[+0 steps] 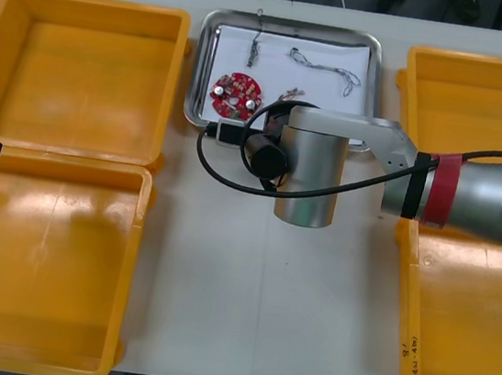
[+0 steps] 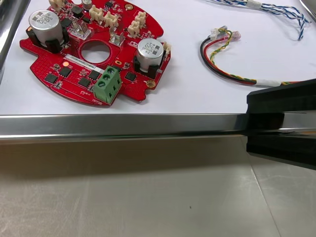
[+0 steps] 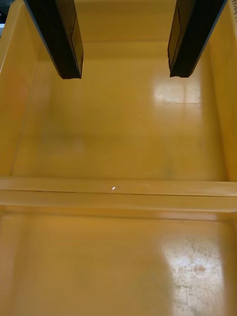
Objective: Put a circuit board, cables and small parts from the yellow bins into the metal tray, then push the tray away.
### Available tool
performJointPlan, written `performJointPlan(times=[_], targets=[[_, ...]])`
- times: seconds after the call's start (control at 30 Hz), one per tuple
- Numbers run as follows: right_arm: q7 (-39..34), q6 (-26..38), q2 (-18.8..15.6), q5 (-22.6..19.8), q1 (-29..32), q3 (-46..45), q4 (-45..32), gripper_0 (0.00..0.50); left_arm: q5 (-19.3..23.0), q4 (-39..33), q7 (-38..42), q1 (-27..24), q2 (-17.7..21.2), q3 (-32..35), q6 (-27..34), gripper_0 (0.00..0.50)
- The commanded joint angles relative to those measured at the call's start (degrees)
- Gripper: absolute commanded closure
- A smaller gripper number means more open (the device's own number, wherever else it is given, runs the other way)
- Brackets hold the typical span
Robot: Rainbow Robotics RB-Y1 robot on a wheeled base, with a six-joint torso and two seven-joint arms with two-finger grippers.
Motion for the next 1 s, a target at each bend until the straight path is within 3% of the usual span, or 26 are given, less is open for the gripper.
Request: performJointPlan(times=[0.03, 0.33, 0.43, 0.47, 0.5, 0.57, 0.6, 0.67, 1.0], targets=[[2.5, -1.6, -0.4, -0.4, -2.7, 0.8, 1.1, 0.5, -0.5, -1.2, -6.0, 1.0, 2.7, 1.6, 0.3, 0.0], [2.5, -2.9, -0.4, -0.4, -2.6, 0.8, 2.0, 0.5, -0.5, -1.2, -6.0, 1.0, 2.7, 1.6, 0.3, 0.0], [2.6, -2.9, -0.4, -0.5, -2.7, 0.7, 2.0, 0.429, -0.5, -1.2, -6.0, 1.0, 2.7, 1.6, 0.3, 0.0], [2.7, -2.9, -0.4, -0.5, -2.6, 0.8, 1.9, 0.362, -0.5, -1.2, -6.0, 1.0, 2.7, 1.6, 0.3, 0.0], [2.7, -2.9, -0.4, -1.2, -2.7, 0.7, 1.8, 0.246, -0.5, -1.2, -6.0, 1.0, 2.7, 1.6, 0.3, 0.0], [2.9, -2.9, -0.4, -2.1, -2.7, 0.7, 1.8, 0.12, -0.5, -1.2, -6.0, 1.0, 2.7, 1.6, 0.3, 0.0], [2.9, -2.8, -0.4, -2.1, -2.7, 0.8, 1.6, 0.063, -0.5, -1.2, -6.0, 1.0, 2.7, 1.6, 0.3, 0.0], [2.9, -2.8, -0.5, -2.1, -2.7, 0.8, 1.5, 0.0, -0.5, -1.2, -6.0, 1.0, 2.7, 1.6, 0.3, 0.0], [3.2, -1.4, -0.6, -2.5, -2.7, 0.7, 0.0, 0.0, -0.5, -1.2, -6.0, 1.0, 2.7, 1.6, 0.3, 0.0]])
